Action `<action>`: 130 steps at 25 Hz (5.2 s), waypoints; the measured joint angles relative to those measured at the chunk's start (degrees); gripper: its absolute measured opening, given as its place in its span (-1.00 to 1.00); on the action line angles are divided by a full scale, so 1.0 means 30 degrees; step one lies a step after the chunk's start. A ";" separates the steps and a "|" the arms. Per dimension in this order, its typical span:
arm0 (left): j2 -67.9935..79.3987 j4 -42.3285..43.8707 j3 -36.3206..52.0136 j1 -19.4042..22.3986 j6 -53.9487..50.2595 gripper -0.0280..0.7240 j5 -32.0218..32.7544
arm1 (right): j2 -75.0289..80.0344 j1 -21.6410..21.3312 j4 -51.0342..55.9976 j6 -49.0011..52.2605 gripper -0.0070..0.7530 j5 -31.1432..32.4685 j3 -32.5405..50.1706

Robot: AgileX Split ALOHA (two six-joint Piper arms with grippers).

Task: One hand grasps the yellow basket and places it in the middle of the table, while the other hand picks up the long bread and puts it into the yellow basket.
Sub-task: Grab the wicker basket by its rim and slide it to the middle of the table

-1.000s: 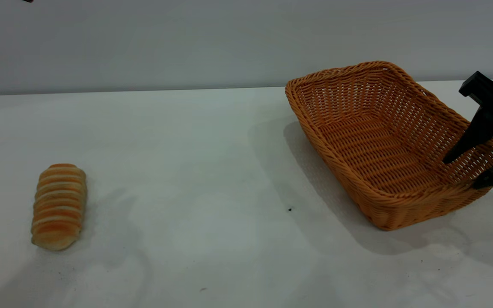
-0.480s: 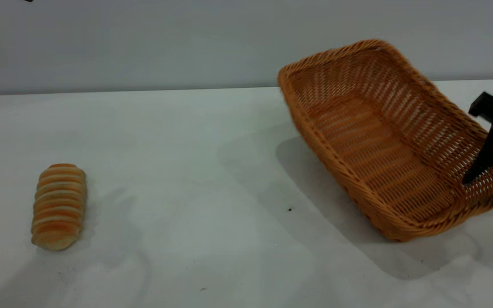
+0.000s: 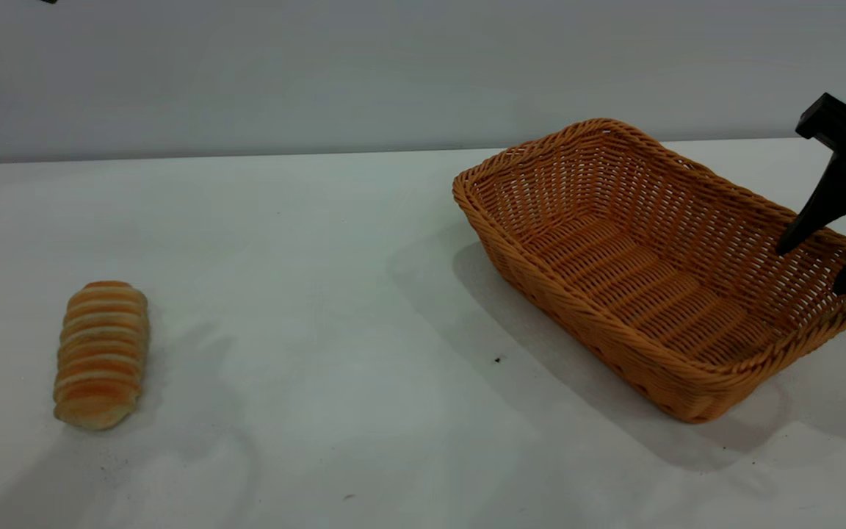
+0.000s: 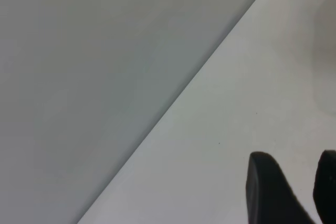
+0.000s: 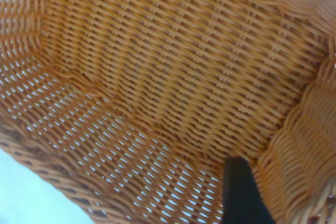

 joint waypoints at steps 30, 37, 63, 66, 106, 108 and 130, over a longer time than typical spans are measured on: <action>0.0000 0.0000 0.0000 0.0000 0.0000 -0.17 -0.0015 | 0.0443 -0.1165 -0.0140 -0.1241 0.27 0.0539 0.0742; 0.0000 0.0000 0.0000 0.0000 0.0000 -0.17 -0.0164 | 0.1324 -0.1084 0.0255 -0.1476 0.37 0.0539 0.0742; 0.0000 0.0000 0.0000 0.0000 0.0000 -0.17 -0.0414 | 0.4304 0.0342 0.6511 -1.0430 -0.75 0.1186 -0.0107; 0.0000 0.0000 0.0000 0.0000 0.0000 -0.17 -0.0414 | 0.3925 0.0342 0.6234 -1.1053 -0.75 0.2039 -0.0635; 0.0000 -0.0083 0.0000 0.0000 0.0000 -0.19 -0.0337 | 0.7093 0.6288 0.4470 -0.7816 -0.75 0.4674 -0.5738; 0.0000 -0.0083 0.0000 0.0000 0.0000 -0.21 -0.0337 | 0.7310 0.6322 0.4192 -0.7471 -0.75 0.4665 -0.5805; 0.0000 -0.0140 0.0000 0.0000 -0.0054 -0.23 -0.0355 | 0.7730 0.6396 0.3445 -0.6786 -0.75 0.3990 -0.5912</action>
